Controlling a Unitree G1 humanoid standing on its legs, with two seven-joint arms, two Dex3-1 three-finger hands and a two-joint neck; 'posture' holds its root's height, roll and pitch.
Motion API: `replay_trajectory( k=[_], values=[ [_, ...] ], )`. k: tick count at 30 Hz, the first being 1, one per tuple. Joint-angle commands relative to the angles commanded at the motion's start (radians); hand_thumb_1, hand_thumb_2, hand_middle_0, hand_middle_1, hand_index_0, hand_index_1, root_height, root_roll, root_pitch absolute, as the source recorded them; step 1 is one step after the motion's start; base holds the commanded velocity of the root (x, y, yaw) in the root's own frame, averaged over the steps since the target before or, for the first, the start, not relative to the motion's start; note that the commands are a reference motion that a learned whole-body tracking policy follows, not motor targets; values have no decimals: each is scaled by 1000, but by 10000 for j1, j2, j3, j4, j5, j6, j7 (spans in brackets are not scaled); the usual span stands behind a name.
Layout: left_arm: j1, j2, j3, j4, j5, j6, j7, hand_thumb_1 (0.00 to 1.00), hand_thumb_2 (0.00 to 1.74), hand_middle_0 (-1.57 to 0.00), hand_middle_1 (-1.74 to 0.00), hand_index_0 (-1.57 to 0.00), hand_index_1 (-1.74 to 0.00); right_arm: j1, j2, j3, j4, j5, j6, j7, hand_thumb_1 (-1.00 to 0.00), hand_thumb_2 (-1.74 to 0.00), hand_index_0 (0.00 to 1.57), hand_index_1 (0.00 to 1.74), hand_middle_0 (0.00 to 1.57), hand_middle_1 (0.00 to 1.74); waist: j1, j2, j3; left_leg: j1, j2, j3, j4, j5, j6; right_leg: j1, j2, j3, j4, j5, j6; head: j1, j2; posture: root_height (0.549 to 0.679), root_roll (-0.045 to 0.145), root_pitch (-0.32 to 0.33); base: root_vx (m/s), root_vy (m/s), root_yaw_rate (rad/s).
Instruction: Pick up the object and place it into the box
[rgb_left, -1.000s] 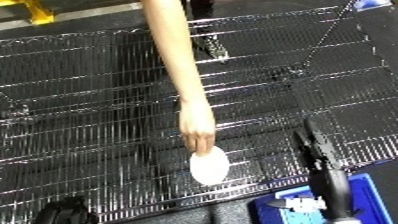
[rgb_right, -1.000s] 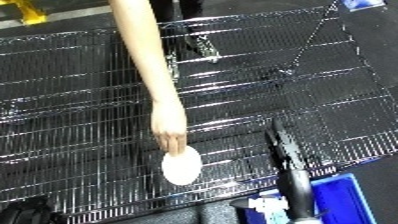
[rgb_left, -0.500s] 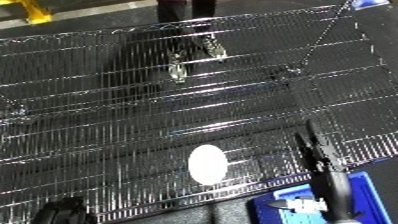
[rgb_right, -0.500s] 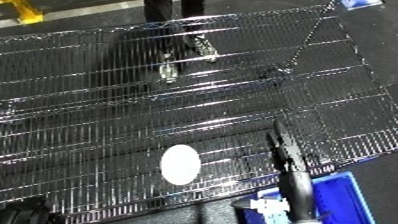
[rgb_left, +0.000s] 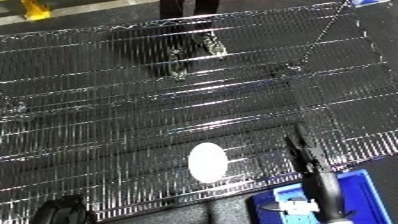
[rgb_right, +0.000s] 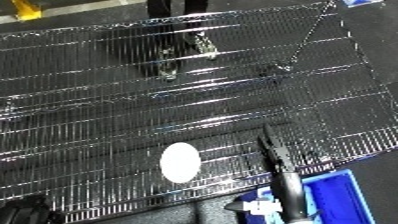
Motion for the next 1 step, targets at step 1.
replay_trajectory(
  k=[1],
  values=[
    [-42, -6, -34, 24, 8, -18, 18, 1000, 1740, -1570, -1740, -1570, -1740, -53, -10, 54, 79, -31, 13, -13, 0, 0, 0, 0, 0, 0, 13, 5, 18, -16, -10, -14, 15, -3, 1, -22, -6, 1, 23, -1, 4, -12, -106, 650, 43, -117, -10, 15, 56]
  ],
)
